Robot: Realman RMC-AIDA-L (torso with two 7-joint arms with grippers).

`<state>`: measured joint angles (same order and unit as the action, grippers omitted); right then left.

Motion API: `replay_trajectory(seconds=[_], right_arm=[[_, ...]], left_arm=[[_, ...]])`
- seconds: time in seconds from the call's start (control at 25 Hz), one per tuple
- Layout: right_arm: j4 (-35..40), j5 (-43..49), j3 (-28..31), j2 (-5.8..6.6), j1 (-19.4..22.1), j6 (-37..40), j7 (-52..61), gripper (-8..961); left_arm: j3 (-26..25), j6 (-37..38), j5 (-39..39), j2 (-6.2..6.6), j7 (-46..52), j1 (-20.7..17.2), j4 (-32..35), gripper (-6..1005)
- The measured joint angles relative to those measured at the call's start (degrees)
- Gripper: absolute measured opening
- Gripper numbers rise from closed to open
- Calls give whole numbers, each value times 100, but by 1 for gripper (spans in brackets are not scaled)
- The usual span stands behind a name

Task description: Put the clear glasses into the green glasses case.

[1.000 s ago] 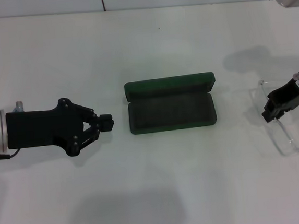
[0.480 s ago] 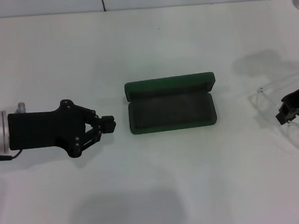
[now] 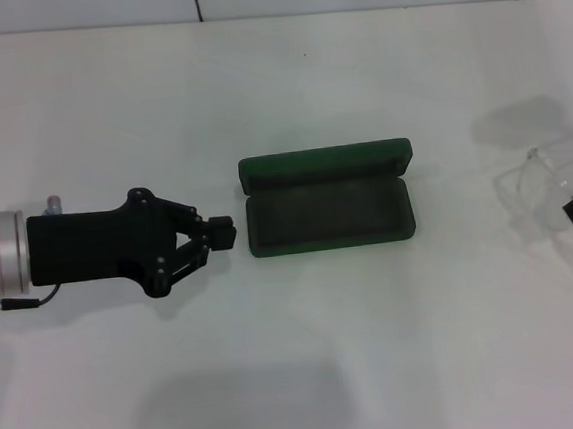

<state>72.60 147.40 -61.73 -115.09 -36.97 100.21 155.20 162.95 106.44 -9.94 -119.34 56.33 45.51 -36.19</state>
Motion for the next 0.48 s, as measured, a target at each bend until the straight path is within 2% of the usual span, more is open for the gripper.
replay_trajectory(seconds=[0.32, 0.36, 0.48], right_arm=[[709, -236, 1283, 35, 157, 888, -684, 55], [974, -452, 1672, 62, 158, 1151, -891, 55], [1273, -813, 2088, 114, 164, 1437, -1149, 54]], left_arm=[[0, 66, -670, 45, 375, -124, 303, 62], [0, 109, -844, 39, 424, -156, 310, 62], [0, 246, -1480, 46, 584, -268, 434, 62]])
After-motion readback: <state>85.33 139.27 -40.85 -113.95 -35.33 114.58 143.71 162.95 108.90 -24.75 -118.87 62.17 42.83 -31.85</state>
